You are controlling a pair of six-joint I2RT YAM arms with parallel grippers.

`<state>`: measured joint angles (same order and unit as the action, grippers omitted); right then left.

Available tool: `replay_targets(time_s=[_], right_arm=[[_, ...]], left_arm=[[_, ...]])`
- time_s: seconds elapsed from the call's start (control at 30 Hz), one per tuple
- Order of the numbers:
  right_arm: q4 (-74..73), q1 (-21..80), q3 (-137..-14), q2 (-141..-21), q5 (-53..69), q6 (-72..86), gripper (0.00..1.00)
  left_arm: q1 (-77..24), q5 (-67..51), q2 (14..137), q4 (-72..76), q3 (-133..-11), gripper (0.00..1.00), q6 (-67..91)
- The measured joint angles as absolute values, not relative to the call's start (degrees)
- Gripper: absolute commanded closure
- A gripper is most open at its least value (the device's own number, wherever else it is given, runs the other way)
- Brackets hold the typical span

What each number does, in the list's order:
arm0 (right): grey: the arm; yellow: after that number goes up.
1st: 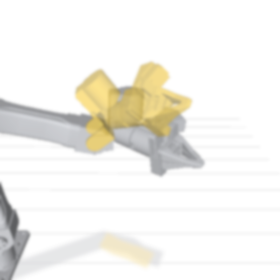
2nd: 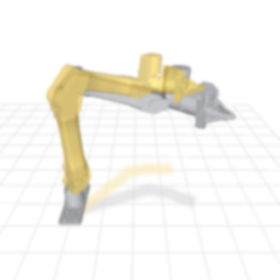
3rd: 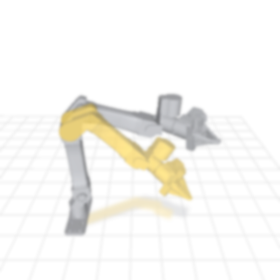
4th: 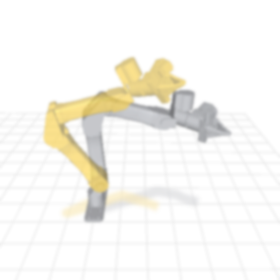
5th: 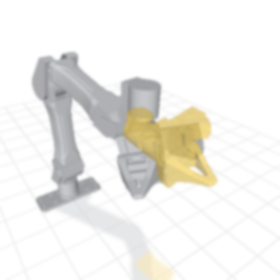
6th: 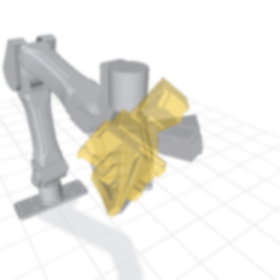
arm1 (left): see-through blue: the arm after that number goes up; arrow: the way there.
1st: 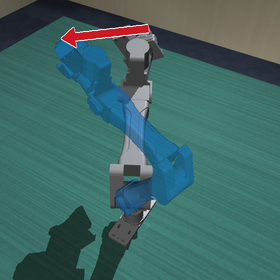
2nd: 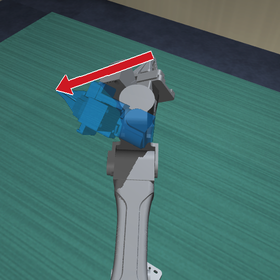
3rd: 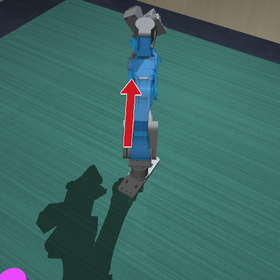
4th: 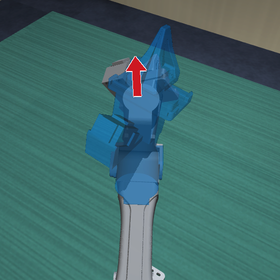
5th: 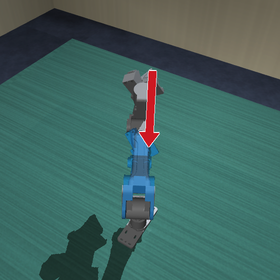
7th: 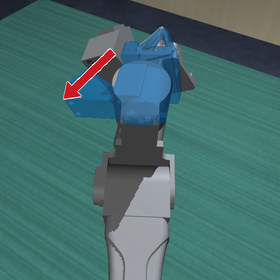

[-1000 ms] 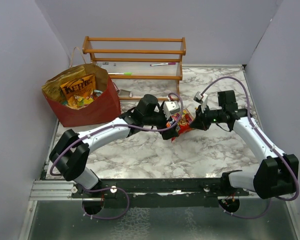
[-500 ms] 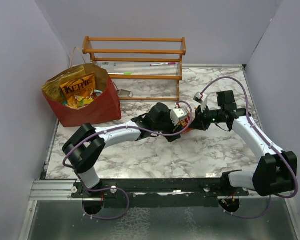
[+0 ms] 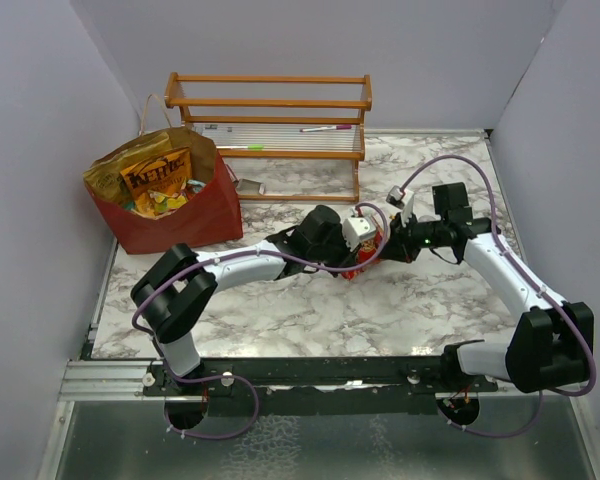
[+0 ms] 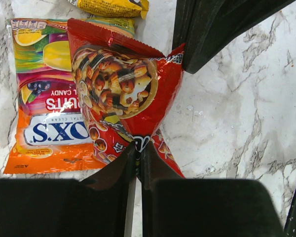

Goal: Place the snacks into the paper bag
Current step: Pick up the snack from the center of the board, then place the snack in the paper bag.

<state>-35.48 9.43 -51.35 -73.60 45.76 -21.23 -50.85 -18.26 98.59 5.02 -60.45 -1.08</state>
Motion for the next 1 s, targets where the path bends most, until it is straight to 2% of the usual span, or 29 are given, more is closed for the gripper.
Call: replay_targets(time_s=[0.07,0.3,0.37,0.4,0.77,1.0], right_arm=[[-35.48,9.43,-51.33,-73.6,45.43,-21.45,0.9],[-35.55,9.69,-51.18,-72.36,43.22,-24.25,0.57],[-35.73,9.76,-51.27,-71.09,43.07,-25.17,0.42],[-36.03,9.76,-51.4,-70.15,42.96,-25.36,0.4],[-35.44,9.8,-53.06,-61.34,41.78,-26.68,0.35],[-32.97,9.74,-51.42,-56.03,43.64,-26.63,0.34]], left_arm=[[-50.85,-18.26,98.59,4.97,-60.51,0.99,-1.54],[-50.87,-18.44,97.21,2.68,-60.53,1.0,-5.41],[-50.87,-18.55,95.85,1.5,-60.53,1.0,-6.74],[-50.87,-18.59,94.96,0.89,-60.53,1.0,-7.73],[-47.42,-21.87,83.09,-6.46,-60.53,1.0,-18.65],[-36.14,-22.79,74.35,-14.72,-63.42,1.0,-23.51]])
